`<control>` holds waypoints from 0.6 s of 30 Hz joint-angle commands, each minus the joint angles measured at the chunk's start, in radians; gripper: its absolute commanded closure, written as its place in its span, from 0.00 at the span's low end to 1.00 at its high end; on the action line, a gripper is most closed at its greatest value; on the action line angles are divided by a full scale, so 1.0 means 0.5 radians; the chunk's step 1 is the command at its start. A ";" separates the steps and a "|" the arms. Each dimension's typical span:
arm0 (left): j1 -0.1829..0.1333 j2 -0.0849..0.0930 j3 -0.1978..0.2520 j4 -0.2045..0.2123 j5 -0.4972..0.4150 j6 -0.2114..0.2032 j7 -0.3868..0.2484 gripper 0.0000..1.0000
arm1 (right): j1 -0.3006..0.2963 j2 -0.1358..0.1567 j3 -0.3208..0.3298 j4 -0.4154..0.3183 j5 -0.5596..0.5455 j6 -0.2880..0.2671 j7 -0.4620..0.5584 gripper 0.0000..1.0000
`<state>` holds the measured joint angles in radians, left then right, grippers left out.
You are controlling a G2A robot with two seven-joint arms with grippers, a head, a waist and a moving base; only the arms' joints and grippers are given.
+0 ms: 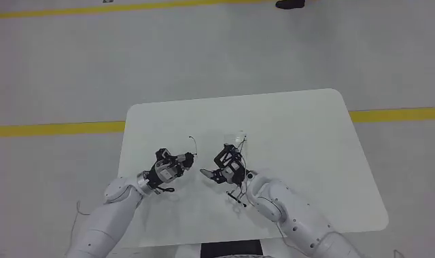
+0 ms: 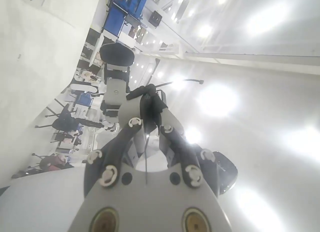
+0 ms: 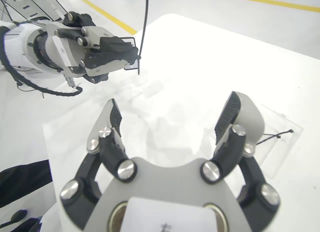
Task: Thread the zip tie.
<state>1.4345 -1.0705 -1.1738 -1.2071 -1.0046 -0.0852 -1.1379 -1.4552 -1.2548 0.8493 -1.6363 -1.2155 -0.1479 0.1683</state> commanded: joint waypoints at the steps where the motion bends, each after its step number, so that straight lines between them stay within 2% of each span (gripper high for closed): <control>1: 0.000 0.000 0.000 0.000 -0.001 0.000 0.000 1.00 | 0.000 0.000 0.001 0.000 0.001 0.001 0.002 0.00; 5: 0.001 -0.001 0.002 -0.003 -0.003 0.003 0.011 1.00 | -0.002 0.000 -0.001 -0.001 -0.009 0.004 -0.006 0.00; 7: 0.011 -0.006 0.014 -0.035 -0.048 0.037 0.048 1.00 | -0.001 -0.003 -0.014 -0.003 -0.026 -0.018 -0.025 0.00; 11: 0.016 -0.010 0.019 -0.050 -0.109 0.091 0.039 1.00 | 0.009 -0.010 -0.039 0.006 -0.072 -0.021 -0.063 0.00; 17: 0.014 -0.010 0.020 -0.053 -0.111 0.098 0.039 1.00 | 0.015 -0.019 -0.064 0.023 -0.136 -0.003 -0.131 0.00; 18: 0.014 -0.010 0.020 -0.053 -0.111 0.098 0.039 1.00 | 0.015 -0.020 -0.066 0.023 -0.141 -0.003 -0.136 0.20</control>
<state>1.4416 -1.0753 -1.1635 -1.2335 -1.0599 -0.0362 -1.1184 -1.4474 -1.2645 0.8170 -1.6251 -1.2836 -0.1496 0.1029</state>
